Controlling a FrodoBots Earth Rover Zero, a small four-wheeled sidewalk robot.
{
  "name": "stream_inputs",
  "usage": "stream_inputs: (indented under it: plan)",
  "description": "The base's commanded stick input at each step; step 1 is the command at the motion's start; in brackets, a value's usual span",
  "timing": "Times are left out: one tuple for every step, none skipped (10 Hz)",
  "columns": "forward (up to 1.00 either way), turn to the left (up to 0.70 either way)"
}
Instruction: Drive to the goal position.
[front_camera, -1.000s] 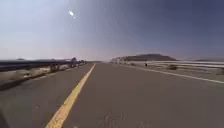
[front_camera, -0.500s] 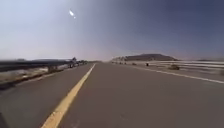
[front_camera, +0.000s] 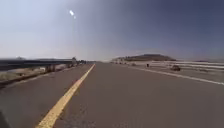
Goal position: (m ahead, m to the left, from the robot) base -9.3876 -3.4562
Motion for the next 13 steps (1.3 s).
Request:
stream_inputs:
  plan:
    - [0.50, 0.00]
    - [0.50, 0.00]
    - [0.50, 0.00]
    - [0.50, 0.00]
    - [0.50, 0.00]
    - [0.50, 0.00]
    - [0.50, 0.00]
    - [0.50, 0.00]
    - [0.50, 0.00]
    - [0.50, 0.00]
    - [0.50, 0.00]
    - [0.00, 0.00]
    - [0.00, 0.00]
